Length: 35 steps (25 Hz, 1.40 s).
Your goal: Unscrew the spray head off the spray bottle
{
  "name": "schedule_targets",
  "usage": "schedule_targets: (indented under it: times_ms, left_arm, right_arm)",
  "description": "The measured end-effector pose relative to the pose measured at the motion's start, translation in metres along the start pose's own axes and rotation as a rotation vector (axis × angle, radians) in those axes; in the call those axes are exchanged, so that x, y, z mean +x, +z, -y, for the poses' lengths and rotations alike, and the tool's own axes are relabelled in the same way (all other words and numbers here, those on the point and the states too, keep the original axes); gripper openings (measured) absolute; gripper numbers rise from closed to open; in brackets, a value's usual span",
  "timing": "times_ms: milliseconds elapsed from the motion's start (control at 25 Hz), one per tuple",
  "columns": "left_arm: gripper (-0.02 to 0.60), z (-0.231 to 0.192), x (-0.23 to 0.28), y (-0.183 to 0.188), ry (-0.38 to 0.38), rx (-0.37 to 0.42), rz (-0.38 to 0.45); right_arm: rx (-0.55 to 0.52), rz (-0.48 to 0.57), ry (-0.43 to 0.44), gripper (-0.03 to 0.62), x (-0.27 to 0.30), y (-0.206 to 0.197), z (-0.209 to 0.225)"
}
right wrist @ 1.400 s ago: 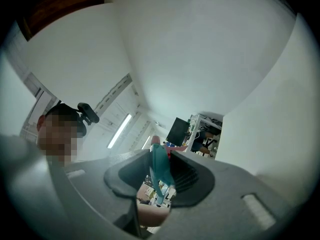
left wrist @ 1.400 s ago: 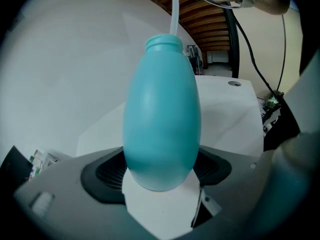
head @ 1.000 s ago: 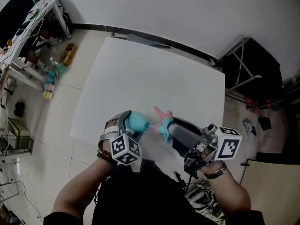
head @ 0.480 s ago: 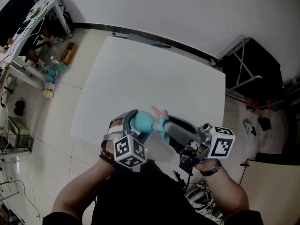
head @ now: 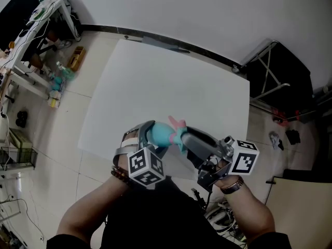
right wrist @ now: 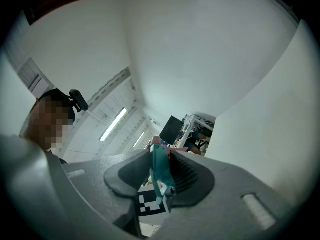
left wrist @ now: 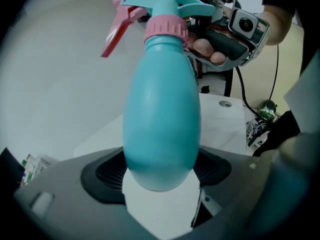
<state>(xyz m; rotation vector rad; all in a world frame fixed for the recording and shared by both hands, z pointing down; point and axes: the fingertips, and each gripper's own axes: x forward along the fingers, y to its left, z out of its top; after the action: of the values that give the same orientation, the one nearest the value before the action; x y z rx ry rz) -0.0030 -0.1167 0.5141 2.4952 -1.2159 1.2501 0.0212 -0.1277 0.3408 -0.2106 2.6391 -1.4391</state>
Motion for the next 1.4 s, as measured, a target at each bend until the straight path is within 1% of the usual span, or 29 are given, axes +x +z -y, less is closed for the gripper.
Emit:
schedule_targets:
  times_ms: [160,280,640,800,960,1040,1200,1400]
  left_arm:
    - [0.433,0.001,-0.001,-0.001,-0.006,0.004,-0.010]
    - [0.431,0.005,-0.001,-0.002,-0.022,-0.007,-0.011]
    - [0.432,0.014,-0.001,0.000,-0.059,-0.017,-0.014]
    - [0.431,0.016,0.000,-0.001,-0.073,-0.031,-0.012]
    - [0.431,0.016,-0.001,-0.003,-0.072,-0.025,-0.017]
    - [0.431,0.015,-0.001,-0.005,-0.069,-0.023,-0.020]
    - [0.431,0.013,-0.001,-0.007,-0.067,-0.021,-0.022]
    - [0.431,0.011,-0.001,-0.007,-0.070,-0.017,-0.016]
  right_arm:
    - [-0.023,0.005,0.003,0.115,0.001,0.000,-0.001]
    - [-0.041,0.013,0.007,0.114,0.001,0.000,-0.002]
    - [-0.035,0.043,0.022,0.112,-0.001,0.001,0.000]
    - [-0.056,0.026,0.010,0.112,-0.003,-0.003,0.002]
    - [-0.114,0.002,-0.023,0.115,-0.005,-0.003,0.000]
    - [-0.153,-0.021,-0.046,0.137,-0.005,-0.003,-0.001]
    - [-0.253,-0.081,-0.100,0.169,-0.008,-0.003,-0.003]
    - [-0.392,-0.170,-0.144,0.179,-0.012,-0.004,-0.010]
